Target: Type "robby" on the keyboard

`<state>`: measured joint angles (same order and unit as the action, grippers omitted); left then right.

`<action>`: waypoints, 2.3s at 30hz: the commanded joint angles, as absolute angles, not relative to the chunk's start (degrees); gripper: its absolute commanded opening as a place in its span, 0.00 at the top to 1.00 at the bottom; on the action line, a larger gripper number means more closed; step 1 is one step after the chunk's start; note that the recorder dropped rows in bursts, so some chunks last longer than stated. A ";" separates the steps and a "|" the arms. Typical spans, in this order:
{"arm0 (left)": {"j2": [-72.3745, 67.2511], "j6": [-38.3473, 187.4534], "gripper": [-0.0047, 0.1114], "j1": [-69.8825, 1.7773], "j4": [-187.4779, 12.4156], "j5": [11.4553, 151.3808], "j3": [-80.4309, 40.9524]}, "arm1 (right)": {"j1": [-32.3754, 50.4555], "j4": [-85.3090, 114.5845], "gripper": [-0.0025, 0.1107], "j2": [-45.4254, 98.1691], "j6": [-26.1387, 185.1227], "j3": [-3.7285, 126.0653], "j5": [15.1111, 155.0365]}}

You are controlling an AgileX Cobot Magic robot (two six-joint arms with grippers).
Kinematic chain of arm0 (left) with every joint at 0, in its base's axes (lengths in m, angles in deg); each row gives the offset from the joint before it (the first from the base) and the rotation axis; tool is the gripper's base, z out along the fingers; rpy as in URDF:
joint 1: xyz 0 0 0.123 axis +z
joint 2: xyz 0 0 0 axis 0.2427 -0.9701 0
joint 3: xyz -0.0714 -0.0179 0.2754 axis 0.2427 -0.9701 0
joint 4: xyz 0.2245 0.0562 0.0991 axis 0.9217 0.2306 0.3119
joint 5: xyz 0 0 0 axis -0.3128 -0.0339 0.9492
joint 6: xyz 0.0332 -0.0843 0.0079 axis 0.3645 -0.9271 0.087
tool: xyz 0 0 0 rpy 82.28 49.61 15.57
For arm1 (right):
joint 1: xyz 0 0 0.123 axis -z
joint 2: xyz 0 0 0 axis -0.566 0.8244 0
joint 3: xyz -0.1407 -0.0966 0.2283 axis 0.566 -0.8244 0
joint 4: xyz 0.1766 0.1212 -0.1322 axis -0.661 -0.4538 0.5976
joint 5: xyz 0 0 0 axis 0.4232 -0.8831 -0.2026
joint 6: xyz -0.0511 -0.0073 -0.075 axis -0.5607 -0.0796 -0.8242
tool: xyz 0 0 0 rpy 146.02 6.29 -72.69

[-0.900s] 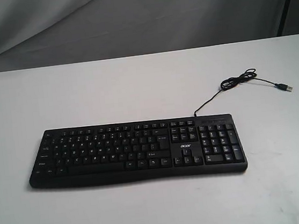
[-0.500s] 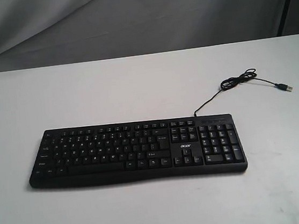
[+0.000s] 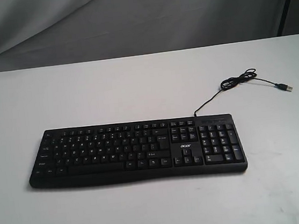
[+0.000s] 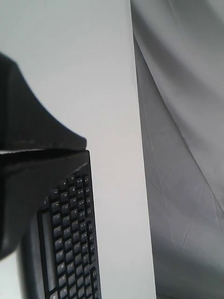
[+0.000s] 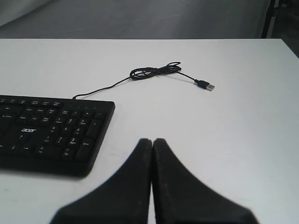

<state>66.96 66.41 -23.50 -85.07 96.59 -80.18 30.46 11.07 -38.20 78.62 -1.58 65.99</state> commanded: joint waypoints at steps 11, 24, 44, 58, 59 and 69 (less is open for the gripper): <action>67.25 66.26 0.96 -23.86 -84.79 96.65 -80.43 | 30.49 9.03 0.98 -27.82 78.78 27.43 56.28; 67.25 66.26 0.96 -23.86 -84.79 96.65 -80.43 | 24.34 -9.53 0.98 0.82 73.27 35.03 47.44; 67.25 66.26 0.96 -23.86 -84.79 96.65 -80.43 | -13.11 -18.41 0.98 56.33 59.33 70.62 51.92; 67.25 66.26 0.96 -23.86 -84.79 96.65 -80.43 | -14.13 -12.75 0.98 76.30 52.59 90.02 54.51; 67.25 66.26 0.96 -23.86 -84.79 96.65 -80.43 | -14.28 -10.79 0.98 78.36 52.59 92.20 54.42; 67.25 66.26 0.96 -23.86 -84.79 96.65 -80.43 | -14.28 -1.90 0.98 87.88 54.91 102.46 50.37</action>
<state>66.96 66.41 -23.50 -85.07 96.59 -80.18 -14.13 -3.53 86.60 54.69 100.88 51.96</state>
